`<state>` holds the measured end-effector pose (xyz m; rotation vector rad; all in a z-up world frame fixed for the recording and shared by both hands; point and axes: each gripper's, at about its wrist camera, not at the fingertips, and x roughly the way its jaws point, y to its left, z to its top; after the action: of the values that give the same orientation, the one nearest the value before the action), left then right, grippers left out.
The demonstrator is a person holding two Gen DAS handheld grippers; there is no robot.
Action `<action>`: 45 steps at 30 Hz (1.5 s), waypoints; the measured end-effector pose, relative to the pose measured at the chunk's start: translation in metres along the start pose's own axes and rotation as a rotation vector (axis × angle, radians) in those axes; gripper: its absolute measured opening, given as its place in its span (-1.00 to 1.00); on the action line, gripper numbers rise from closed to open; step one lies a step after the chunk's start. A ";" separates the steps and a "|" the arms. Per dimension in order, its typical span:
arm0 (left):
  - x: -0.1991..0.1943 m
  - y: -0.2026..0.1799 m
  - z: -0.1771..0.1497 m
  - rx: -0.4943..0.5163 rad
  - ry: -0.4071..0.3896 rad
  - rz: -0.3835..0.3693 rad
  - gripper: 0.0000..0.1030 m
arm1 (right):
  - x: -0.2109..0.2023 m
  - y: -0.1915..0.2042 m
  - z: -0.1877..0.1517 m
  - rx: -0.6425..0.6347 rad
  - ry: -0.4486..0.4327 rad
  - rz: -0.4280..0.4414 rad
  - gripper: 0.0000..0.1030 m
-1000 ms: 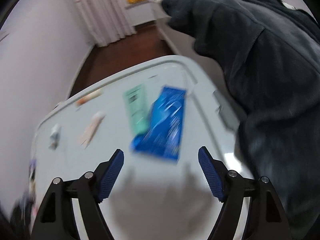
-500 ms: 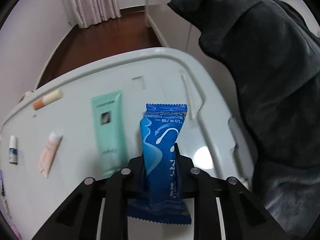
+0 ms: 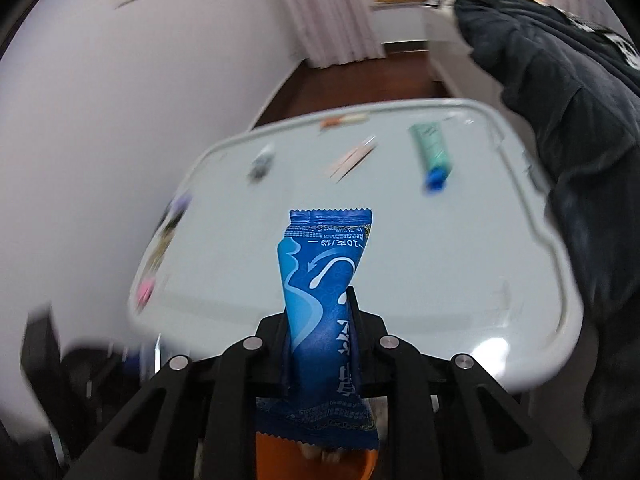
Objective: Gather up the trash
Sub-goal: 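Lower the blue wipes pack and clear cup into the orange bucket and release both, then grasp the green tube with the right gripper while the left gripper grasps the small white-capped bottle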
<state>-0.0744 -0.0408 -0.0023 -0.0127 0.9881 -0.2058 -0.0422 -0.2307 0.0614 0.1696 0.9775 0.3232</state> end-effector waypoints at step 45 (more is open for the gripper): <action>0.020 0.022 -0.019 -0.070 0.115 0.054 0.55 | 0.135 -0.067 0.137 0.082 0.046 -0.262 -0.04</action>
<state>-0.0754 -0.0215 -0.0316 -0.0380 1.1087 -0.1231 0.1551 -0.2468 0.0118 0.1071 1.0458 0.0477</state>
